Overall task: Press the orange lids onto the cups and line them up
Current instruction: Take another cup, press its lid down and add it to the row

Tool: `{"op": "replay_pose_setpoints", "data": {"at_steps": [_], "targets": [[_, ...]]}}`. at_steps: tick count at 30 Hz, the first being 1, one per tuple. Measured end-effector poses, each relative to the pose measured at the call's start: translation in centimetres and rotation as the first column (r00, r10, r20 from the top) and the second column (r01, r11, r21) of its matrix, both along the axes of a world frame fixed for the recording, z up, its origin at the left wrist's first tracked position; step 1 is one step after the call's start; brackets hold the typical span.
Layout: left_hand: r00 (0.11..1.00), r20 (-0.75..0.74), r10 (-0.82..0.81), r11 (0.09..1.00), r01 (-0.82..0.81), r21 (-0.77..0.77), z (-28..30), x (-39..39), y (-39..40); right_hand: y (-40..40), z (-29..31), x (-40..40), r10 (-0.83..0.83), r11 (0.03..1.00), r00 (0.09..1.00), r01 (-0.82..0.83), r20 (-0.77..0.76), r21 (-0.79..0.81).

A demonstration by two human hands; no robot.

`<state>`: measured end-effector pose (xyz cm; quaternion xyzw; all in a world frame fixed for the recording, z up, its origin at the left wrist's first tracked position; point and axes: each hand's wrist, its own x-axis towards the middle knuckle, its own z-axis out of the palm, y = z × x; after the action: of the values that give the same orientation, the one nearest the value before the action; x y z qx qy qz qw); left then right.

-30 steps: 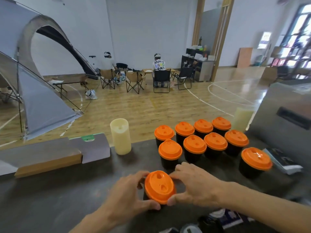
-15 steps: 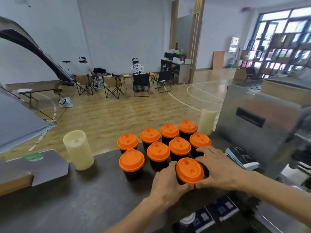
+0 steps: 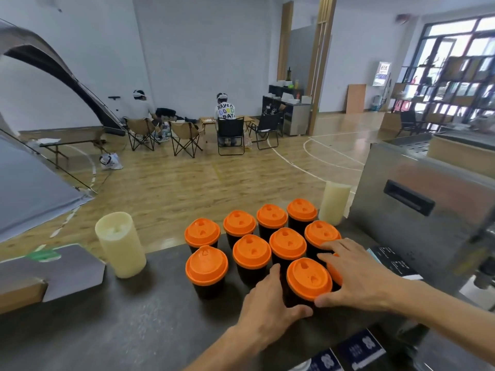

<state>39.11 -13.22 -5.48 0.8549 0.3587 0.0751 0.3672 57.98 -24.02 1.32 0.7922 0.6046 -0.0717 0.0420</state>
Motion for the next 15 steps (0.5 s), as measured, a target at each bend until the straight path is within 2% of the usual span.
{"op": "replay_pose_setpoints", "data": {"at_steps": [3,6,10,15], "targets": [[0.995,-0.092,-0.038,0.980,0.055,0.193,1.2,-2.9,0.5,0.1,1.4,-1.6,0.041,0.992,0.999,-0.042,0.012,0.119],[0.997,-0.045,-0.068,0.942,0.079,0.327,3.1,-7.6,1.6,1.4,3.3,-5.1,0.153,0.966,0.987,-0.158,0.043,0.206],[0.998,-0.007,0.059,0.855,-0.047,0.517,5.8,-14.5,3.9,5.3,5.5,-12.1,0.335,0.902,0.940,-0.339,0.060,0.268],[0.977,0.053,0.208,0.795,-0.201,0.573,8.7,-23.7,6.6,11.4,6.4,-22.1,0.507,0.807,0.857,-0.510,0.093,0.299]]}}
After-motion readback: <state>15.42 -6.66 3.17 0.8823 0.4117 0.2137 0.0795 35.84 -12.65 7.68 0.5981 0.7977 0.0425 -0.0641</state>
